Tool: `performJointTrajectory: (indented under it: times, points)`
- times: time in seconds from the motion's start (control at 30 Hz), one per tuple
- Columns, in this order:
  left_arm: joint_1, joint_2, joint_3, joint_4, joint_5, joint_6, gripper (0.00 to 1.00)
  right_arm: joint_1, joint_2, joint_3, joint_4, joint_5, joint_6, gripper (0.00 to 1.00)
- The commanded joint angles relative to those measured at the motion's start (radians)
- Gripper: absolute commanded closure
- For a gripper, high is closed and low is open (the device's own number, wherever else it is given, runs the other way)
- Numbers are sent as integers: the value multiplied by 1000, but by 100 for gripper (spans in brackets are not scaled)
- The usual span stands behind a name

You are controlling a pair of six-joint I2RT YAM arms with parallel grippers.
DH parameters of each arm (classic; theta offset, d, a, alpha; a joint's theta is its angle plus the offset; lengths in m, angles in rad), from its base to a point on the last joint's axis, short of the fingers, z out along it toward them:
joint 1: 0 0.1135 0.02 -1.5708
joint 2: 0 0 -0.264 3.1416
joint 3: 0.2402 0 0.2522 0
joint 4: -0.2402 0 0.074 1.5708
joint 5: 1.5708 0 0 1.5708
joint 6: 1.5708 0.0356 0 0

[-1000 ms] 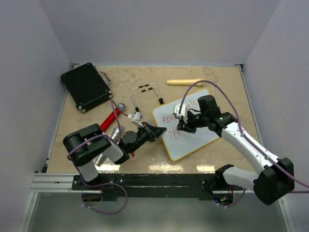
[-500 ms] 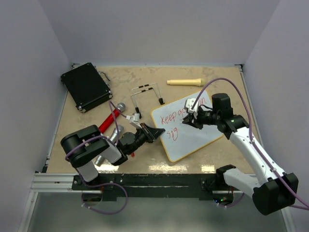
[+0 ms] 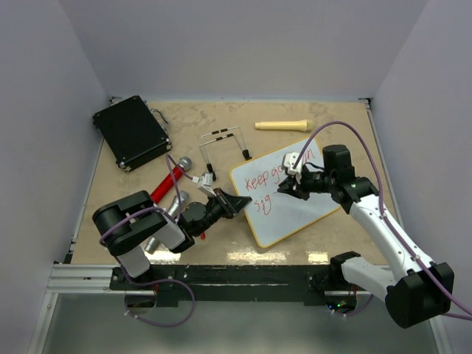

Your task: Write a sentence on the whiteboard

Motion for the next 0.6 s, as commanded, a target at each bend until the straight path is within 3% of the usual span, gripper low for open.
performJointTrajectory:
  times: [0.0, 0.57]
  points:
    - [3, 5, -30, 289, 25, 138, 100, -4, -7, -5, 47, -17, 18, 100]
    - [1, 8, -34, 293, 33, 135, 100, -4, -21, -10, 62, -20, 30, 100]
